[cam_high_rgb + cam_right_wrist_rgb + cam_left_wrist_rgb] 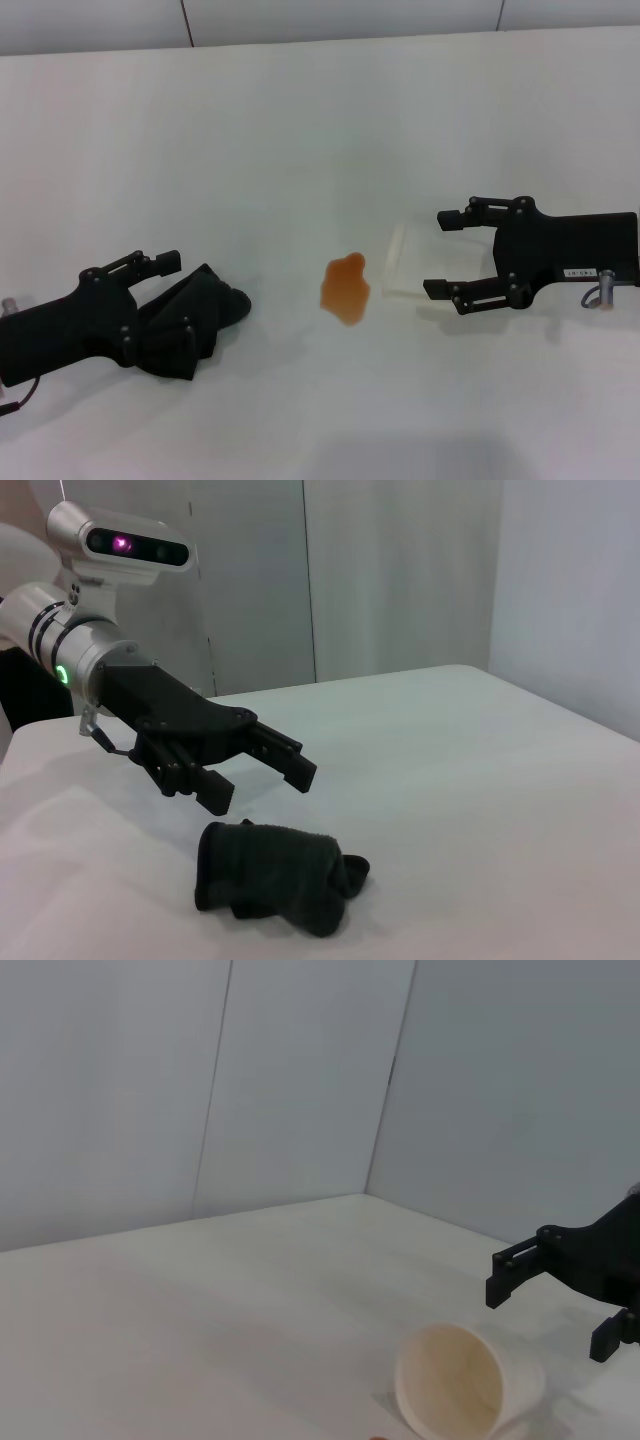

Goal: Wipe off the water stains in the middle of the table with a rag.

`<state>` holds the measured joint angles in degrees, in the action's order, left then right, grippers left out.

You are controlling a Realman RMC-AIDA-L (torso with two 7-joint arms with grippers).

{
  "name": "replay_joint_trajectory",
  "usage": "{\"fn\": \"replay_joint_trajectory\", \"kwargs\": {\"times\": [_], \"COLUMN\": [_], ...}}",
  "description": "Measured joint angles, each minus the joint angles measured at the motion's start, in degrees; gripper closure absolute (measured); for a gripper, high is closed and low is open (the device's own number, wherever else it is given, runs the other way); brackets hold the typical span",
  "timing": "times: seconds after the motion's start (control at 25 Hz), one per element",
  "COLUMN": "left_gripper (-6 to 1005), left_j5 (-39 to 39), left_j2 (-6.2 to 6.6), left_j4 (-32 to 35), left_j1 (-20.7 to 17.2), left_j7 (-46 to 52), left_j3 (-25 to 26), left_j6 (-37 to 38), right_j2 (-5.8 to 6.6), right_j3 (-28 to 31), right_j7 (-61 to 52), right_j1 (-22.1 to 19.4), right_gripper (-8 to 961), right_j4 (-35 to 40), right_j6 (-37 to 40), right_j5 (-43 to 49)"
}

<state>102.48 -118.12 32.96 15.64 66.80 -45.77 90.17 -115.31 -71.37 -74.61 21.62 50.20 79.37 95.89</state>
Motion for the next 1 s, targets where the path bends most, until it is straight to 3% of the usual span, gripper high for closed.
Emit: {"fn": "replay_joint_trajectory", "kwargs": {"times": [1.0], "left_gripper": [110], "left_j5": [0.0], "left_j2": [0.11], "left_j4": [0.0], "left_j1": [0.0], "left_j7": [0.1], "left_j3": [0.0], "left_j6": [0.0], "right_j2": [0.0], "right_j3": [-0.1], "right_j7": [0.0], "right_j1": [0.0], "right_gripper": [96], "right_j4": [-0.3], "right_j6": [-0.1], "right_j5": [0.0]}}
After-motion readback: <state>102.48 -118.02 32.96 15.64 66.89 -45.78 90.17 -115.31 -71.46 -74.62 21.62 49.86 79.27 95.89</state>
